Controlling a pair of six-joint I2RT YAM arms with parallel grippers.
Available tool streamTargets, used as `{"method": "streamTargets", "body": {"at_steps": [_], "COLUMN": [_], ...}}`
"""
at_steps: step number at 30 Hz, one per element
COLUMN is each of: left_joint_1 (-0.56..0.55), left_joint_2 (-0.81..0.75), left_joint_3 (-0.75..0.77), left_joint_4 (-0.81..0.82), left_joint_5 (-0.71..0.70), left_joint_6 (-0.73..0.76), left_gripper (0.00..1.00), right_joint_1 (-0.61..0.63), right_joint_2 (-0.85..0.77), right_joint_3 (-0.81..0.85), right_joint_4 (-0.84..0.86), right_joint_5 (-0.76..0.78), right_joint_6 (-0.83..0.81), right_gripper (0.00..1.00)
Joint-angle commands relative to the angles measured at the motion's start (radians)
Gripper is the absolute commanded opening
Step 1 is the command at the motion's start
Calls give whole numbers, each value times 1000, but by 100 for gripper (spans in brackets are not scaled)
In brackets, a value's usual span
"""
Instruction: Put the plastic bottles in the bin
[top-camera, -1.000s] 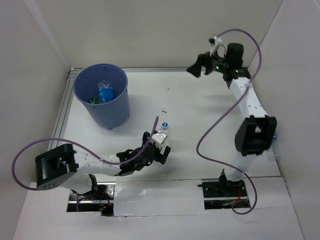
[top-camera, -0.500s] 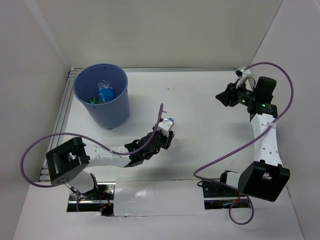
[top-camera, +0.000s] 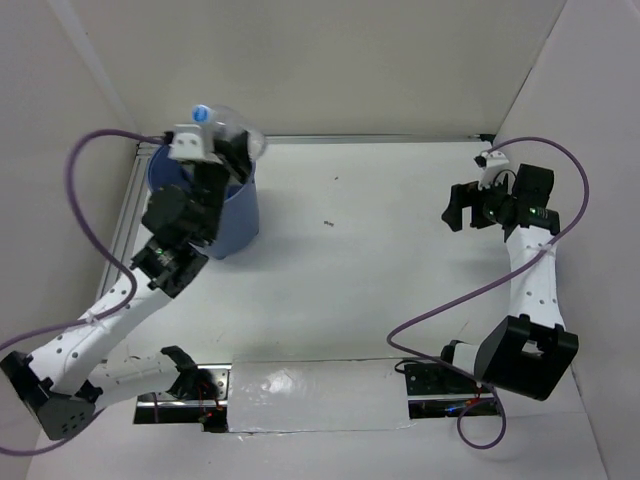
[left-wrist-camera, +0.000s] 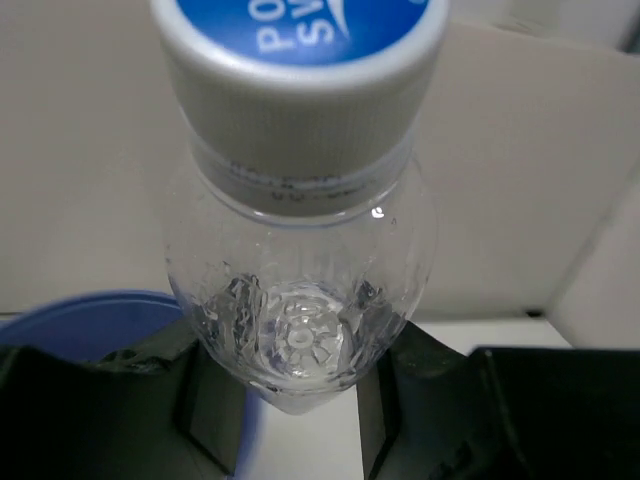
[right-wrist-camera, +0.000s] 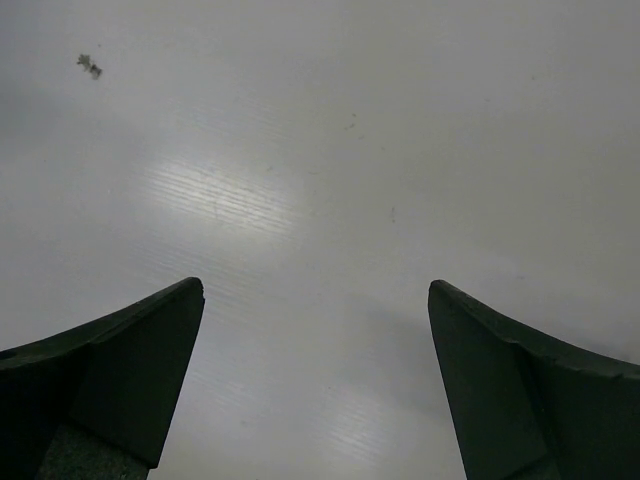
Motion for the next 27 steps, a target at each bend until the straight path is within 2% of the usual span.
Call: {"method": "streamTargets", "body": {"at_steps": [1,3,7,8,9,10,11,12,13,16,20,23,27], "left_joint_1": [144,253,385,419,430,430,443,443,443,430,355,264,85], "left_joint_2": [-2,-2,7,16,17,29,29,44,44,43,-5,-46,-69], "left_joint_3": [39,49,49,26,26,17,16,29,29,55,128,151,92], "left_joint_4": [-81,-113,-270,-289,-306,-323,-358,-380,-395,-407,-446,-458,-440], "left_joint_5": [-60,-72,-74,-54,-54,-40,-40,-40,-29,-6,98,236,247], "left_joint_6": [48,48,-37,-64,-64,-91,-102,-116,-125,-136,-136,-145,-136], "left_gripper": [0,0,1,16,30,49,70,99,100,100,100,100,100], "right_joint_1": [-30,-30,-30,-30,-30,-30,-30,-30,-30,-39,-75,-134,-197], "right_joint_2": [-16,-29,-7,13,22,22,37,53,53,76,76,87,65], "right_joint_3": [1,1,53,68,81,93,93,93,93,13,-112,-189,-344], "right_joint_4": [-46,-46,-83,-107,-121,-132,-132,-132,-121,-51,37,96,233], "right_joint_5": [31,59,273,350,350,429,476,526,636,824,932,976,1019], "right_joint_6": [-47,-47,-32,-32,-32,-32,-32,-32,-41,-82,-148,-201,-288], "right_gripper": [100,100,100,100,100,100,100,100,100,100,100,100,100]}}
